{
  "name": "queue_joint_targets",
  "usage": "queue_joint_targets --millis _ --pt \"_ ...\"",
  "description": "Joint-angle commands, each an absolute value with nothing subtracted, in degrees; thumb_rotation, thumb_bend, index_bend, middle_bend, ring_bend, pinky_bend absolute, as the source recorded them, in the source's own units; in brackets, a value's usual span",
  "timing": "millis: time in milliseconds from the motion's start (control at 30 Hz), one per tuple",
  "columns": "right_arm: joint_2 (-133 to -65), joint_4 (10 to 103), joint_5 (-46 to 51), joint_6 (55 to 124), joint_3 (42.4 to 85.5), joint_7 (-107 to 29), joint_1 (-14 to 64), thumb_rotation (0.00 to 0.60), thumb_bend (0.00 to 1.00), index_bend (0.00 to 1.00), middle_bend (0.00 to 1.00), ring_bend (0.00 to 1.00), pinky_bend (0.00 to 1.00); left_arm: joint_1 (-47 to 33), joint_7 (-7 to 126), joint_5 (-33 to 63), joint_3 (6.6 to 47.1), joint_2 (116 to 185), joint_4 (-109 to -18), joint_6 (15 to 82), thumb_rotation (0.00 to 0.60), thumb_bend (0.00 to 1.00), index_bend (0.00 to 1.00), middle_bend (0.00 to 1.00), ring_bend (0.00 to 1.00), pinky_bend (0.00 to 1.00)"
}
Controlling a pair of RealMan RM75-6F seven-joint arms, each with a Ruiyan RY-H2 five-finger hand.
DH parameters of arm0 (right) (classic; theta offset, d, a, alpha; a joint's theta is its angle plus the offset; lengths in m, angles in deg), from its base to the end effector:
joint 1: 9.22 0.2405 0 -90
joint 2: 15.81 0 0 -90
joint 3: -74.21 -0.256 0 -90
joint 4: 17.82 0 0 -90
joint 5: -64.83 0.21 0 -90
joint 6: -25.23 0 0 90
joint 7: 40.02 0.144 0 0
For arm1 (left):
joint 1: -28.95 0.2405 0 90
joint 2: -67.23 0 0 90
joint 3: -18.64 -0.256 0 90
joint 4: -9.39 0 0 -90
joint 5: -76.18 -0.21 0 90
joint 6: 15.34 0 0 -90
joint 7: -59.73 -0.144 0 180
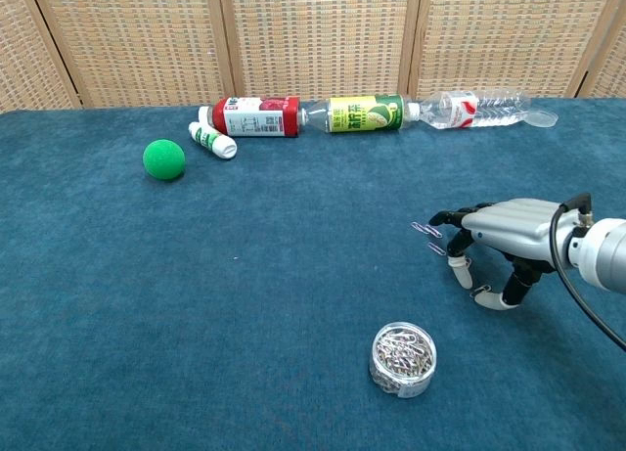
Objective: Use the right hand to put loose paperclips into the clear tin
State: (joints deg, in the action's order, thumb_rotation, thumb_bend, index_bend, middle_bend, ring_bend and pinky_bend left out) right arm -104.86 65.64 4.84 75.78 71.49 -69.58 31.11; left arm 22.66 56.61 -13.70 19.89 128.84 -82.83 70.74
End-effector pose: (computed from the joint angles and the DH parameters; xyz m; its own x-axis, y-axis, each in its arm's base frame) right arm -0.1958 -0.3107 -0.0420 0.6301 -0.3750 0.6800 -0.7706 -0.4098 0.4880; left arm -0.3027 0.1827 0.1678 0.4908 -0.0072 0.8712 0.8668 -0.0968 -0.4891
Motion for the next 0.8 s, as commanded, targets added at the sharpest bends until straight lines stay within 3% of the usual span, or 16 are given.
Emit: queue_joint_targets --millis 33,800 --pt "-105.14 65.36 4.95 75.67 71.55 -69.64 31.18 0.6 0.34 0.52 0.0 0.0 0.0 22.65 56.65 -13.63 19.91 128.83 -82.84 70.7 0.6 0.0 0.0 0.0 0.0 0.0" --pt "-105.61 63.82 8.01 75.03 71.51 -71.09 31.69 0.6 0.42 0.56 0.0 0.0 0.0 22.58 56.52 -13.61 19.87 128.89 -82.79 70.55 0.6 0.0 0.0 0.0 0.0 0.0"
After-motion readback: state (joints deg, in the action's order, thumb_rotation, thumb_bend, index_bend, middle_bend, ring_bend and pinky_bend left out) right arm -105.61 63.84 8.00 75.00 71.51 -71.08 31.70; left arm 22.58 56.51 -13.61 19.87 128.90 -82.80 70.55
